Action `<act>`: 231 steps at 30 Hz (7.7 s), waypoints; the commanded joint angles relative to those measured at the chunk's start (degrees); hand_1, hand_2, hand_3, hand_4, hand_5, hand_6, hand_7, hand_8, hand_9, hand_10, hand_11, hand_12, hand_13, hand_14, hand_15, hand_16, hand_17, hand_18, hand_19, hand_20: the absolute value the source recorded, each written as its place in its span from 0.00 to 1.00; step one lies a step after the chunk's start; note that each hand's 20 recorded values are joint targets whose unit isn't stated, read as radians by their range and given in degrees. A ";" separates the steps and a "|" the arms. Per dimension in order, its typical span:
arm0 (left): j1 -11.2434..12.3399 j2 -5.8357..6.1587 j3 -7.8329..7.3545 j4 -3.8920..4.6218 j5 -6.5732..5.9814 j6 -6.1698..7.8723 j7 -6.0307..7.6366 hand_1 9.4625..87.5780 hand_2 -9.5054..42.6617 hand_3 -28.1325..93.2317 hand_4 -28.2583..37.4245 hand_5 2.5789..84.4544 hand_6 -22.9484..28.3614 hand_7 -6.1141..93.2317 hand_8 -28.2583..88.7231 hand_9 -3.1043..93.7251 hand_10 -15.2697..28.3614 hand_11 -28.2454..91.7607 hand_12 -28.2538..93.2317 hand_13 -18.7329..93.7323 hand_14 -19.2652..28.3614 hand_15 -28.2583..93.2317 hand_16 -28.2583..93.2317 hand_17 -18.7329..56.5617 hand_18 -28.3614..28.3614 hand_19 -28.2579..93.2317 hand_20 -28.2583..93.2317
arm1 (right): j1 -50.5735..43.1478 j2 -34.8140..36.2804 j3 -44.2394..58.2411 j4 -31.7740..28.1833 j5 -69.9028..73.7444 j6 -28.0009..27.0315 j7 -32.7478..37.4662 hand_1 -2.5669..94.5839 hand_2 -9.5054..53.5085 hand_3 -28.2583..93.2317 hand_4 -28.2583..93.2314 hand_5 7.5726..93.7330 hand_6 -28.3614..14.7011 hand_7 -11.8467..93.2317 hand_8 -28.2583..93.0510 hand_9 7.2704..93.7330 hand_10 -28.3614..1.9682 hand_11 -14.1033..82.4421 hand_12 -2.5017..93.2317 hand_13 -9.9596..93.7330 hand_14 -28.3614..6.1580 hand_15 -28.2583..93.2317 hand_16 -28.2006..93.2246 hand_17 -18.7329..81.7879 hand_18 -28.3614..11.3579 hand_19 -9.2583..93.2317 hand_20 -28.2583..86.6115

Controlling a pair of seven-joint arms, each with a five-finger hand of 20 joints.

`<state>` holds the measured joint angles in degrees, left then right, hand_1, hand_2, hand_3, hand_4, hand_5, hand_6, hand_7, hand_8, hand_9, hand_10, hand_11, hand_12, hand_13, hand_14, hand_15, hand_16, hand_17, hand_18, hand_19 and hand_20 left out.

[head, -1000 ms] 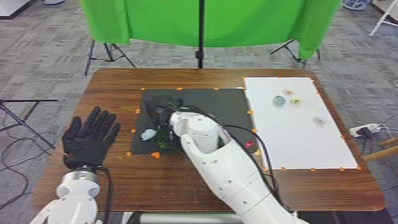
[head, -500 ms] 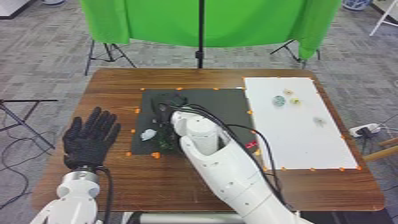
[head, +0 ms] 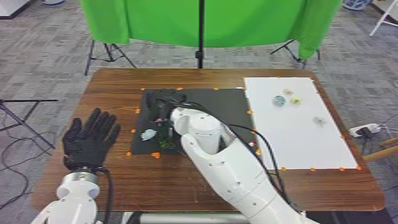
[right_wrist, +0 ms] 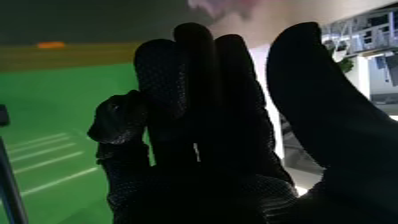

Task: Arrange flowers

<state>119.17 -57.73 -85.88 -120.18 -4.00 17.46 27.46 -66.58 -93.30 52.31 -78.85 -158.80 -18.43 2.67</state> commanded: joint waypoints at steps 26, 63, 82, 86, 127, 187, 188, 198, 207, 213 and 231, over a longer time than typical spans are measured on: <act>3.75 -3.09 -2.39 -0.39 0.16 1.70 -2.22 0.23 0.50 0.86 0.00 0.55 0.66 0.19 0.15 0.46 0.73 0.45 0.31 0.44 0.75 0.58 0.15 0.14 0.75 0.56 0.34 | -5.12 9.61 -3.37 -21.69 16.03 -27.35 15.83 0.37 0.26 0.90 0.09 0.63 0.58 0.19 0.15 0.66 0.21 0.72 0.38 0.69 0.25 0.93 0.52 0.55 0.01 1.00 0.81; 4.54 -3.54 -2.58 -0.59 0.22 1.75 -3.34 0.22 0.51 0.86 0.00 0.55 0.66 0.19 0.15 0.46 0.73 0.45 0.31 0.44 0.75 0.58 0.15 0.14 0.75 0.56 0.34 | -6.96 10.90 -0.52 -25.46 20.45 -20.27 13.56 0.41 0.17 0.90 0.06 0.66 0.62 0.23 0.14 0.63 0.25 0.71 0.34 0.67 0.27 0.94 0.52 0.53 0.03 1.00 0.81; 6.69 -4.75 -4.20 -1.45 0.25 1.61 -1.35 0.22 0.50 0.86 0.00 0.55 0.66 0.19 0.15 0.46 0.73 0.45 0.31 0.43 0.75 0.58 0.15 0.14 0.75 0.56 0.34 | -12.12 30.46 18.66 -29.26 23.44 -7.79 23.89 0.42 0.02 0.90 0.03 0.60 0.53 0.25 0.13 0.59 0.27 0.40 0.22 0.59 0.30 0.83 0.43 0.50 0.06 1.00 0.72; 7.17 -4.73 -4.45 -1.69 0.28 1.58 -0.97 0.22 0.50 0.86 0.00 0.55 0.66 0.19 0.15 0.46 0.73 0.45 0.31 0.44 0.75 0.58 0.15 0.14 0.75 0.56 0.34 | -15.49 33.73 22.35 -29.18 21.35 -7.15 24.56 0.44 0.00 0.90 0.01 0.57 0.54 0.25 0.13 0.54 0.27 0.35 0.20 0.55 0.30 0.76 0.37 0.48 0.06 1.00 0.72; 7.47 -5.04 -4.76 -1.74 -0.42 2.25 -1.84 0.23 0.51 0.86 0.00 0.55 0.66 0.19 0.15 0.46 0.73 0.45 0.31 0.44 0.75 0.58 0.15 0.14 0.75 0.56 0.34 | -26.59 37.85 28.41 -22.09 14.31 7.75 29.06 0.70 0.00 0.79 0.00 0.82 0.63 0.47 0.22 0.91 0.57 0.33 0.49 0.82 0.59 0.68 0.56 0.58 0.13 1.00 0.77; 5.17 -3.34 -3.80 -0.85 -0.59 2.60 -4.61 0.22 0.51 0.86 0.00 0.55 0.66 0.19 0.15 0.46 0.72 0.45 0.31 0.44 0.75 0.58 0.15 0.14 0.76 0.57 0.34 | -11.84 16.99 -6.16 -20.20 -0.63 4.18 -0.11 0.64 0.00 0.82 0.00 0.67 0.64 0.44 0.17 0.71 0.53 0.46 0.49 0.68 0.49 0.81 0.55 0.53 0.12 1.00 0.74; 5.10 -3.38 -3.79 -0.90 -0.69 2.87 -4.60 0.22 0.51 0.86 0.00 0.55 0.66 0.19 0.15 0.46 0.72 0.45 0.31 0.44 0.75 0.58 0.15 0.14 0.76 0.57 0.35 | -11.96 17.28 -6.36 -20.54 -0.18 3.95 0.55 0.64 0.00 0.82 0.00 0.67 0.64 0.44 0.17 0.70 0.53 0.47 0.49 0.67 0.49 0.82 0.55 0.52 0.12 1.00 0.74; 4.77 -3.64 -3.76 -0.99 -0.29 3.52 -4.61 0.23 0.50 0.86 0.00 0.56 0.66 0.19 0.15 0.46 0.73 0.45 0.31 0.44 0.75 0.58 0.15 0.14 0.76 0.57 0.35 | -13.21 19.04 -7.16 -25.09 -0.52 -0.53 0.82 0.57 0.00 0.87 0.00 0.64 0.64 0.42 0.07 0.60 0.45 0.62 0.40 0.63 0.44 0.86 0.52 0.50 0.11 1.00 0.75; 5.02 -3.75 -3.77 -1.06 -0.44 3.27 -4.30 0.24 0.45 0.87 0.00 0.56 0.67 0.19 0.15 0.46 0.73 0.45 0.31 0.44 0.75 0.58 0.15 0.14 0.76 0.57 0.35 | -13.31 18.95 -5.71 -26.25 3.16 -0.54 2.74 0.51 0.00 0.93 0.00 0.59 0.61 0.42 0.08 0.54 0.39 0.72 0.32 0.61 0.40 0.89 0.48 0.49 0.10 1.00 0.75; 4.76 -3.58 -3.45 -0.89 -0.80 3.48 -4.09 0.25 0.44 0.87 0.00 0.56 0.67 0.19 0.15 0.46 0.73 0.45 0.31 0.44 0.75 0.58 0.15 0.14 0.76 0.57 0.35 | -11.18 17.17 -5.63 -24.21 5.59 6.42 4.45 0.47 0.00 0.92 0.00 0.55 0.61 0.50 0.06 0.54 0.36 0.74 0.31 0.61 0.39 0.90 0.47 0.50 0.10 1.00 0.76; 3.06 -1.58 -1.84 -0.61 -0.51 3.16 -2.45 0.25 0.47 0.86 0.00 0.56 0.66 0.20 0.15 0.46 0.73 0.45 0.31 0.44 0.75 0.58 0.15 0.14 0.76 0.57 0.35 | -5.07 6.00 -6.14 -8.37 -3.50 12.05 -2.22 0.47 0.00 0.88 0.00 0.63 0.62 0.46 0.06 0.60 0.38 0.68 0.29 0.65 0.40 0.88 0.48 0.52 0.11 1.00 0.78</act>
<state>122.81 -59.70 -88.19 -121.32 -4.30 20.55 24.13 -73.17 -82.28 44.49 -92.27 -157.88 -5.80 4.69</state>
